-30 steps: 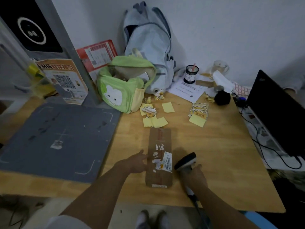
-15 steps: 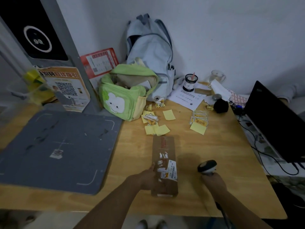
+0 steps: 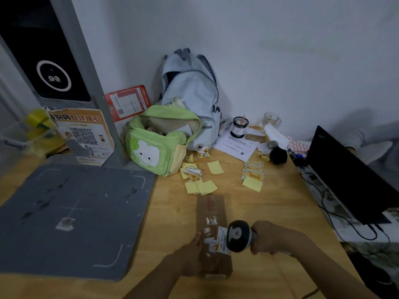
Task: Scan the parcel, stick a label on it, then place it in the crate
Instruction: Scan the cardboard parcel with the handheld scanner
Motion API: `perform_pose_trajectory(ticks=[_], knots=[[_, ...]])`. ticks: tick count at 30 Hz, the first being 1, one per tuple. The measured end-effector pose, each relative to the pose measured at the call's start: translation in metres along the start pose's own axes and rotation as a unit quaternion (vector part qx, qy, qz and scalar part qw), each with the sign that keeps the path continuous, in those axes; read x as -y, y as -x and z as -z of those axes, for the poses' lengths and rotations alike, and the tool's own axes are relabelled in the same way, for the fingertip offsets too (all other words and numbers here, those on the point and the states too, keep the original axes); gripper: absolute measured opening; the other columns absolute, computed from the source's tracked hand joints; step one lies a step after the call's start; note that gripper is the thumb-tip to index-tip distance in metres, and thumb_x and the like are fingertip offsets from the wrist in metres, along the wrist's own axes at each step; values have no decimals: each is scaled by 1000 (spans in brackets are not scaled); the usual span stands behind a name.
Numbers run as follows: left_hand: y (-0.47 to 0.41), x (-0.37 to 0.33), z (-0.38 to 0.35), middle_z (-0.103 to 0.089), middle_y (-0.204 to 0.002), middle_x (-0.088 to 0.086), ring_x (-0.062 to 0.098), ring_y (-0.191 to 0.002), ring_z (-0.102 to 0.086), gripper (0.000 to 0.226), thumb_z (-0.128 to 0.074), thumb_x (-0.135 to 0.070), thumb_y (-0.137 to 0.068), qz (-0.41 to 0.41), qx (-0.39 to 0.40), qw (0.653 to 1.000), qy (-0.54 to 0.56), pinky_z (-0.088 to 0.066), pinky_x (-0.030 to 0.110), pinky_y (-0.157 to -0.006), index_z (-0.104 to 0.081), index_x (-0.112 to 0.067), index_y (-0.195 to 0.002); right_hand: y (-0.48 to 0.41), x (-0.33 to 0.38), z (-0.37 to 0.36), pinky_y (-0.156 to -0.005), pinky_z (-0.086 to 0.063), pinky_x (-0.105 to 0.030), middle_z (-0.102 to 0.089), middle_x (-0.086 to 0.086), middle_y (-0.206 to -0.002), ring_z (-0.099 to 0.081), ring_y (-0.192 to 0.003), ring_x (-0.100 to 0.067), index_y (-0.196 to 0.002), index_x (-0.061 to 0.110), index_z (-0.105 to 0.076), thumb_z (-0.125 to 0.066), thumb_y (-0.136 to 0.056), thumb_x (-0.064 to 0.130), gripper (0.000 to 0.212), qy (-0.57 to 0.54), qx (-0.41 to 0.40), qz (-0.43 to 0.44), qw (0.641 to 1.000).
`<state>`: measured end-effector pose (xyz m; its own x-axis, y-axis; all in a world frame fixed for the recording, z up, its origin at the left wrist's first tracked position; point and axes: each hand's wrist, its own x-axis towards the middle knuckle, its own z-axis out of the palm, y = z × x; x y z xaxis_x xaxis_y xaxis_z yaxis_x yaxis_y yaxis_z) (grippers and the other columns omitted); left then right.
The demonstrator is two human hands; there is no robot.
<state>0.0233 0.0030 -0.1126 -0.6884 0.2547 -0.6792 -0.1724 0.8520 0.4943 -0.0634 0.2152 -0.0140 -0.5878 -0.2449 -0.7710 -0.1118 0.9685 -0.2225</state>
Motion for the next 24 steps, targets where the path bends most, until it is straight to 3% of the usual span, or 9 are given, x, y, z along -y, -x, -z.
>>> perform_pose_trajectory(ticks=[2, 4, 7, 12, 18, 24], knots=[[0, 2, -1, 19, -160, -2, 33, -135, -37, 92, -52, -51, -84, 14, -2, 1000, -8, -35, 46, -110, 10, -31, -149, -3, 2, 0, -50, -42, -27, -54, -3, -79, -51, -56, -15, -97, 12, -54, -66, -84, 16, 19, -7, 28, -20, 999], [-2, 2, -3, 15, -161, -2, 34, -130, -43, 93, -52, -49, -83, 6, -14, 1000, -18, -38, 46, -108, 12, -31, -148, -4, 3, 2, -49, -40, -26, -52, -3, -77, -48, -54, -16, -94, 13, -54, -66, -84, 15, 15, -27, 40, -33, 998], [-5, 2, -5, 17, -160, -4, 35, -128, -45, 92, -52, -44, -83, 10, -20, 1000, -14, -39, 47, -107, 13, -34, -148, -5, 3, 4, -46, -36, -27, -49, -4, -74, -41, -50, -15, -81, 18, -49, -65, -84, 11, 18, -64, 42, -43, 996], [-11, 8, -7, 20, -159, -8, 33, -128, -45, 86, -51, -41, -86, 18, -19, 999, -25, -39, 45, -106, 8, -33, -149, -5, 5, 6, -44, -41, -23, -52, -4, -77, -48, -51, -15, -98, 14, -51, -67, -84, 12, 21, -55, 42, -45, 997], [-16, 15, -9, 20, -159, -10, 33, -135, -37, 84, -50, -40, -86, 11, -24, 999, -42, -30, 49, -112, 3, -32, -149, -8, 7, 8, -49, -45, -25, -53, -3, -76, -53, -54, -16, -100, 11, -54, -68, -83, 15, 22, -23, 30, -50, 998], [-21, 20, -13, 20, -159, -12, 30, -135, -39, 85, -53, -36, -86, -1, -31, 999, -29, -34, 46, -110, 3, -30, -150, -12, 5, 7, -48, -46, -25, -57, -5, -72, -55, -50, -16, -96, 9, -59, -70, -81, 17, 21, -18, 22, -58, 998]])
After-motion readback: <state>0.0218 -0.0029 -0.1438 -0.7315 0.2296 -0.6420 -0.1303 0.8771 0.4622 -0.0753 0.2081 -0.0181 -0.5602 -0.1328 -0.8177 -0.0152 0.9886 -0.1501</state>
